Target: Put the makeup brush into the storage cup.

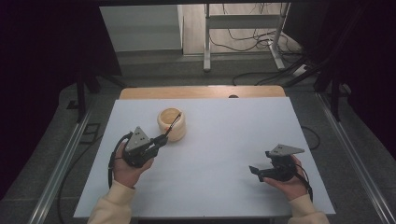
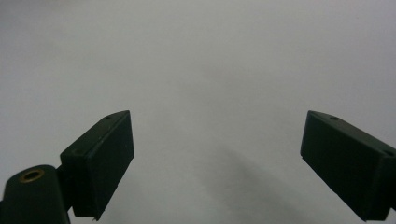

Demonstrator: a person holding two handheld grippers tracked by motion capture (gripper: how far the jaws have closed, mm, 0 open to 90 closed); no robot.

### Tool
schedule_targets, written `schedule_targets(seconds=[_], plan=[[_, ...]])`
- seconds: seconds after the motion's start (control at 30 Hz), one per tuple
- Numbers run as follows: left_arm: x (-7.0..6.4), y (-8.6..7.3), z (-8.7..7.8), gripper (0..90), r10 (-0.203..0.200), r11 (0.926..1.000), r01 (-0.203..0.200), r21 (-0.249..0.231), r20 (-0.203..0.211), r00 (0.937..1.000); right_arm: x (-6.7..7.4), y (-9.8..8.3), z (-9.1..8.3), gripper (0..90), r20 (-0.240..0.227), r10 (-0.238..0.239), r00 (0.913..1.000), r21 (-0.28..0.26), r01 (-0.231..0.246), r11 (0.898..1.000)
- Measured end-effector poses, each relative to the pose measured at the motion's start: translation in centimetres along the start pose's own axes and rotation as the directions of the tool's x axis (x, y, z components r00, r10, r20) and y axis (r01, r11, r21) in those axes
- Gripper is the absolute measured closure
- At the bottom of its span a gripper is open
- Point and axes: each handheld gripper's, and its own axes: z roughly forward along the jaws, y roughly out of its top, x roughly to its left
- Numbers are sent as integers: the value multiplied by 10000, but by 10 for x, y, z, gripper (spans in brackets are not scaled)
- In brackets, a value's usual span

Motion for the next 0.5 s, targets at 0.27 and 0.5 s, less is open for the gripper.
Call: schedule_targets(seconds=[0.27, 0.5], plan=[[5, 5, 4, 831, -138, 9999, 138, -90, 7, 9999, 1, 0, 0, 94, 37, -29, 10000, 64, 29, 10000], [8, 10, 8, 831, -260, 9995, 261, -186, 87, 9996, 1, 0, 1, 95, 40, -69, 10000, 118, 68, 9999]])
